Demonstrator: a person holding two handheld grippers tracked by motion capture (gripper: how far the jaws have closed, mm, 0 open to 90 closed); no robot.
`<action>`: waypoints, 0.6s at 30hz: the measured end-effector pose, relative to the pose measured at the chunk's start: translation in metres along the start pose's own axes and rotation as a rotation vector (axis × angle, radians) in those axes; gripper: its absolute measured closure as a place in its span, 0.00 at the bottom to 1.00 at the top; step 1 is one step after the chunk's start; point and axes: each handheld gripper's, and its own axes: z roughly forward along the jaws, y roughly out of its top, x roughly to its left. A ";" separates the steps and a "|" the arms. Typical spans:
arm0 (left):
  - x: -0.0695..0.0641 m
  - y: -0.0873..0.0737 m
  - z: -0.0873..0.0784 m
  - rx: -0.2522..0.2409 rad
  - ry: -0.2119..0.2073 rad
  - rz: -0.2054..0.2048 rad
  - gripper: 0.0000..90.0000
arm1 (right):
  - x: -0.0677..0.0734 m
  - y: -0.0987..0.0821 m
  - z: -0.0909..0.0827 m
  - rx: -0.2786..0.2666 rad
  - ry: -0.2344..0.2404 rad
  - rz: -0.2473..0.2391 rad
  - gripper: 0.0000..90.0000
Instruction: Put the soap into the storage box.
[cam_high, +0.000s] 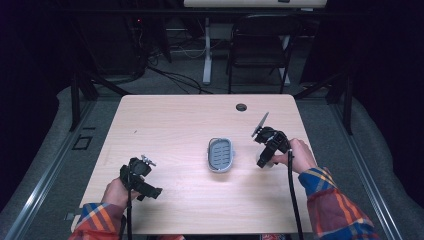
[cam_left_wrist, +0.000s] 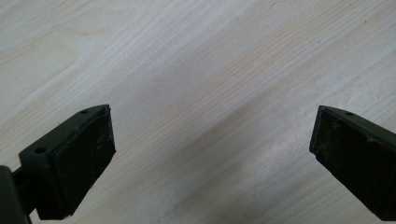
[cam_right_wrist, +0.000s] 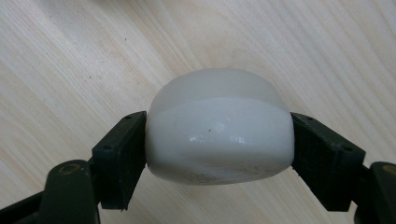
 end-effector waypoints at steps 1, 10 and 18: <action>0.000 0.000 0.000 0.000 0.000 0.000 0.00 | 0.001 0.001 -0.001 0.006 0.003 0.011 0.26; 0.000 0.000 0.000 -0.001 -0.001 0.000 0.00 | 0.002 0.011 -0.008 0.000 -0.001 -0.020 0.26; 0.000 0.000 0.000 -0.001 0.000 0.001 0.00 | 0.006 0.020 -0.015 -0.008 -0.007 -0.033 0.26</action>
